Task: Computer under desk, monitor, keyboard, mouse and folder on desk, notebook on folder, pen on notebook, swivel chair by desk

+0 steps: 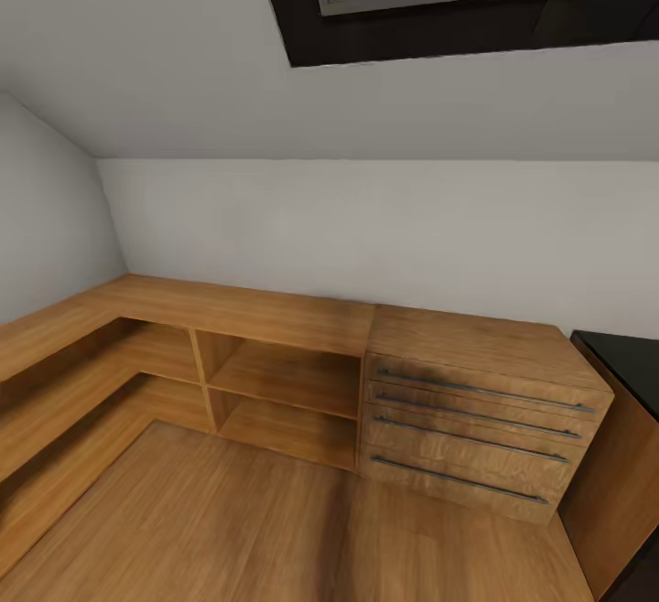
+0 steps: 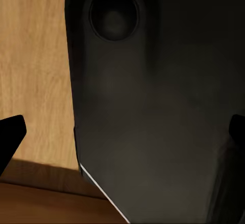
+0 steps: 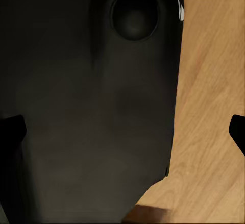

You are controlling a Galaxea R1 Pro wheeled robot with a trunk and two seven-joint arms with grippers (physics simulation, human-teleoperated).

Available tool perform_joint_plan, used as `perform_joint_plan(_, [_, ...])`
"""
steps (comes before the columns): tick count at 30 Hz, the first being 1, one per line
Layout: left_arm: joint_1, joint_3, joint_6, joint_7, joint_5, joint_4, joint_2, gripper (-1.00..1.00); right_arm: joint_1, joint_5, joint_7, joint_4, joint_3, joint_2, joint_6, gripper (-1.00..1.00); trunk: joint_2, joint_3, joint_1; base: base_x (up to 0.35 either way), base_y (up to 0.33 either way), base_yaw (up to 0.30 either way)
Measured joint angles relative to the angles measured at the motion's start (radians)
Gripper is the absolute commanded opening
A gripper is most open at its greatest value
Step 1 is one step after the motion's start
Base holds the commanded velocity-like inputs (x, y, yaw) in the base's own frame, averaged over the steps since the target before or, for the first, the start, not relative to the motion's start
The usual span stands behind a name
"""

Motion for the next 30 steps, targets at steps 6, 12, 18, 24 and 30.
perform_joint_plan(6, [-0.004,0.0,-0.006,-0.003,-0.001,-0.021,-0.028,1.0,-0.003,-0.003,-0.004,0.0,0.003,0.023,-0.002,1.0,0.007,0.003,-0.004,0.0,0.0,0.0])
perform_joint_plan(12, [-0.003,0.0,-0.004,-0.003,-0.001,-0.025,-0.035,1.0,-0.003,-0.004,-0.004,-0.001,0.002,0.022,-0.002,1.0,0.049,0.022,-0.027,0.0,0.0,0.0])
perform_joint_plan(18, [-0.003,0.0,-0.004,-0.003,-0.001,-0.026,-0.035,1.0,-0.003,-0.004,-0.005,0.0,0.002,0.021,-0.004,1.0,0.091,0.041,-0.05,0.0,0.0,0.0])
perform_joint_plan(24, [-0.003,-0.001,-0.004,-0.002,0.0,-0.026,-0.035,1.0,-0.003,-0.004,-0.004,-0.001,0.002,0.022,-0.004,1.0,0.133,0.06,-0.073,0.0,0.0,0.0])
perform_joint_plan(30, [-0.003,-0.002,-0.004,-0.003,-0.001,-0.028,-0.034,1.0,-0.003,-0.006,-0.005,-0.005,0.0,0.025,-0.021,1.0,0.175,0.079,-0.096,0.0,0.0,0.0])
